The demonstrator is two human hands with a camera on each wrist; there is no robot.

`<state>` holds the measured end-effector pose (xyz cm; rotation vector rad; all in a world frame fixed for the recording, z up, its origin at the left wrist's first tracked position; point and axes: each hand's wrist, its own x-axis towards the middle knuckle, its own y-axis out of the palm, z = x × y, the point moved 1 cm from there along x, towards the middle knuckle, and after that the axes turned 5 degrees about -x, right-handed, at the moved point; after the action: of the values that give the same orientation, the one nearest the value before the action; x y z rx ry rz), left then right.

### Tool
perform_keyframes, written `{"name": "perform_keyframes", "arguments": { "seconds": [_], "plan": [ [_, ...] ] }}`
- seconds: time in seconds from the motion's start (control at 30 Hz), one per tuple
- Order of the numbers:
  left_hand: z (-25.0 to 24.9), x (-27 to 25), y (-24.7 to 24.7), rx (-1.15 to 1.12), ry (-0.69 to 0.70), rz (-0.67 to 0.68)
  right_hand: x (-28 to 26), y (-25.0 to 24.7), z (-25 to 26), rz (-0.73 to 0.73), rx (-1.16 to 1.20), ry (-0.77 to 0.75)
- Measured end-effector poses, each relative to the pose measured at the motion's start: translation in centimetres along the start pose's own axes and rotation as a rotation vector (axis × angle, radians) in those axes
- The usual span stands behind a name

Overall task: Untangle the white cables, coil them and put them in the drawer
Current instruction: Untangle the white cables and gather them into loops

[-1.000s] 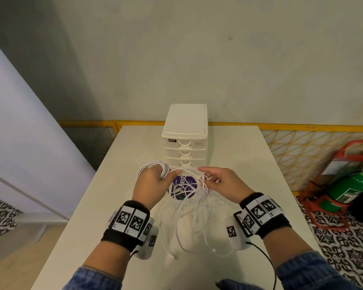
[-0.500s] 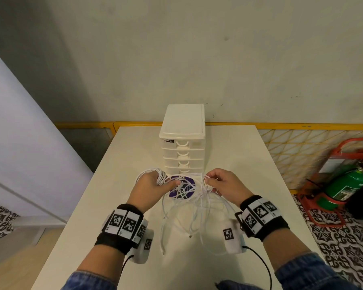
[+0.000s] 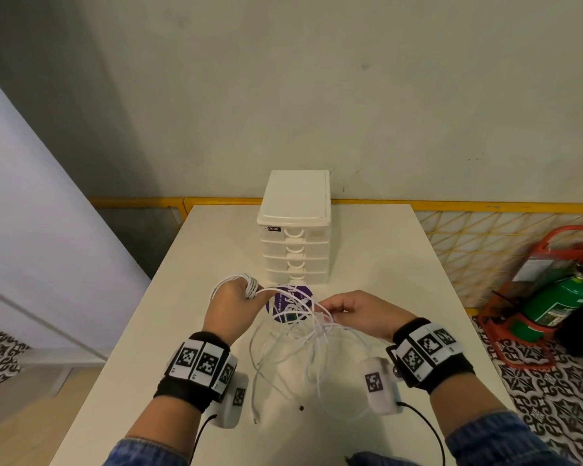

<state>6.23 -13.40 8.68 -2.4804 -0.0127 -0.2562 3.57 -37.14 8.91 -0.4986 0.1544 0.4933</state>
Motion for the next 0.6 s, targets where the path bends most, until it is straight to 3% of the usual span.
{"name": "perform_keyframes", "arguments": {
  "seconds": [0.17,0.23,0.33,0.47,0.53,0.6],
  "plan": [
    [0.7,0.0,-0.1,-0.02,-0.017,0.006,-0.1,0.3,-0.2,0.107,-0.116,-0.03],
    [1.0,-0.1,-0.5,-0.025,-0.021,0.003,-0.1,0.2,-0.6,0.065,-0.084,-0.04],
    [1.7,-0.2,-1.4,-0.027,-0.058,-0.025,-0.1,-0.2,-1.1,-0.254,0.104,0.028],
    [2.5,-0.7,-2.8,-0.008,-0.158,-0.084,-0.1,-1.5,-2.0,-0.708,0.601,0.206],
    [2.8,-0.8,-3.5,0.001,-0.211,-0.104,-0.3,-2.2,-2.7,-0.822,0.734,0.28],
    [3.1,-0.8,-4.0,0.017,-0.212,-0.106,-0.4,-2.4,-3.3,-0.853,0.705,0.331]
  ]
}}
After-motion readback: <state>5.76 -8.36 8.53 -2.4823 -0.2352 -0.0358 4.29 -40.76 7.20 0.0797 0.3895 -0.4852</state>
